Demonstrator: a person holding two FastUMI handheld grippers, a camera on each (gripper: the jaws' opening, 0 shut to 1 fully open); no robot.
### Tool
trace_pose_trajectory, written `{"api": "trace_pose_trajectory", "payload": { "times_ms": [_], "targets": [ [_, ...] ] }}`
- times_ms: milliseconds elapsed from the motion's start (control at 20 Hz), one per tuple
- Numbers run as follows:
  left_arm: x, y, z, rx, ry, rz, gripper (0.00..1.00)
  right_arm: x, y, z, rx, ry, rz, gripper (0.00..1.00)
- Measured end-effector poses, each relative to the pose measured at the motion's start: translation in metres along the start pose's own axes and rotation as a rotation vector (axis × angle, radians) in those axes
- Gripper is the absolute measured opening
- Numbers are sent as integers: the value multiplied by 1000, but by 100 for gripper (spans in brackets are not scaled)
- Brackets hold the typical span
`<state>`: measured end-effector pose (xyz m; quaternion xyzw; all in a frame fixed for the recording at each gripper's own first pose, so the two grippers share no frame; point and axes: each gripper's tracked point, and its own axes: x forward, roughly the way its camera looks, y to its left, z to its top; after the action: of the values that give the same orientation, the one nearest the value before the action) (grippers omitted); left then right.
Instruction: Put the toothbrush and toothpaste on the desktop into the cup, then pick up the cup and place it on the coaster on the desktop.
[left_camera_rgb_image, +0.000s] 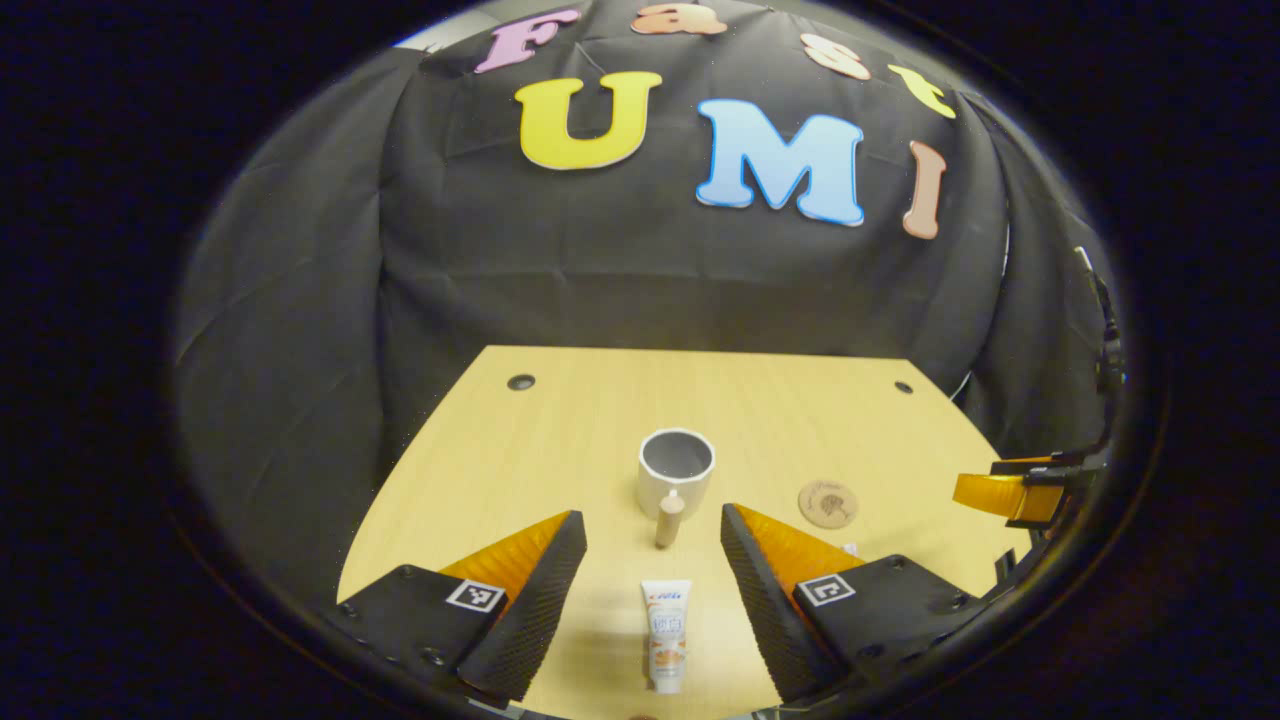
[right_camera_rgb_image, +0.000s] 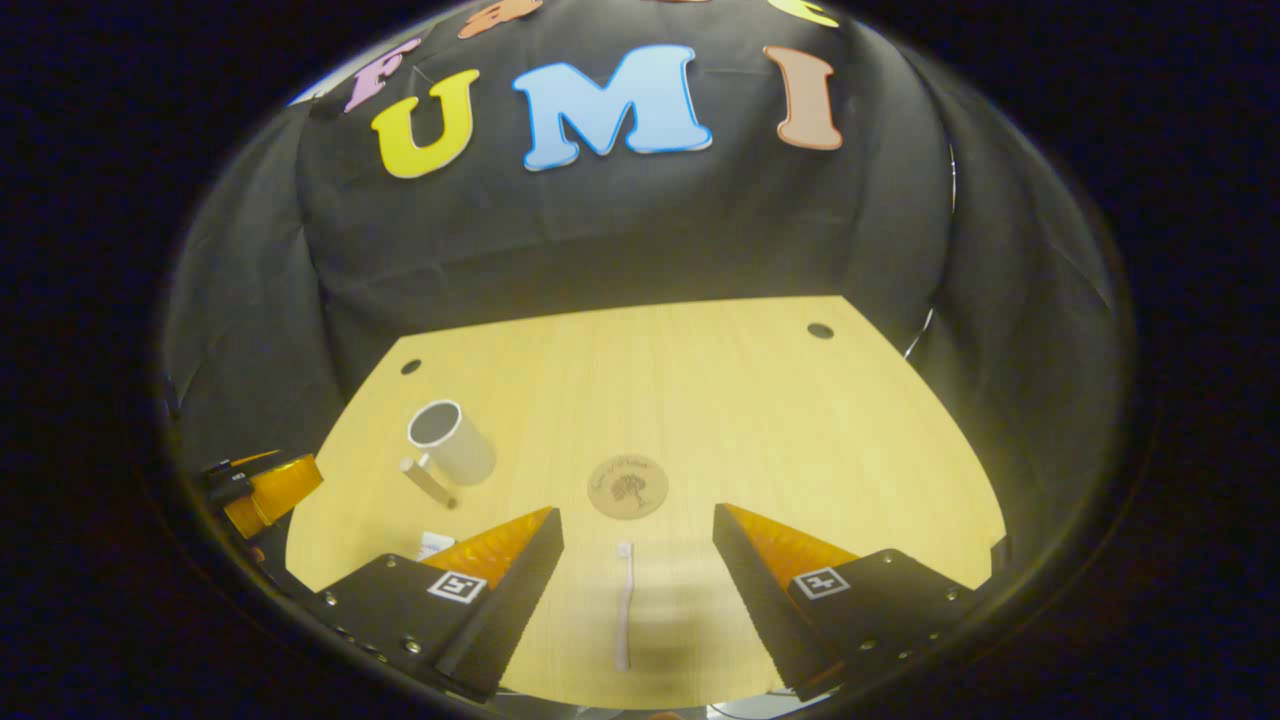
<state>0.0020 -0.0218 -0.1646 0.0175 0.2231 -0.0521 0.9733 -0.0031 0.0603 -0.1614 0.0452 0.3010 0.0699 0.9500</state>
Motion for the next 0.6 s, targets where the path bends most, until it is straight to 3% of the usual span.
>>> {"api": "trace_pose_trajectory", "payload": {
  "times_ms": [400, 600],
  "targets": [
    [37, -7, -113, 16, 297, -43, 91, 45, 1, -87, -38, 305, 1, 96],
    [40, -4, -145, 6, 431, -43, 93, 61, 3, -119, -46, 425, 2, 96]
  ]
}}
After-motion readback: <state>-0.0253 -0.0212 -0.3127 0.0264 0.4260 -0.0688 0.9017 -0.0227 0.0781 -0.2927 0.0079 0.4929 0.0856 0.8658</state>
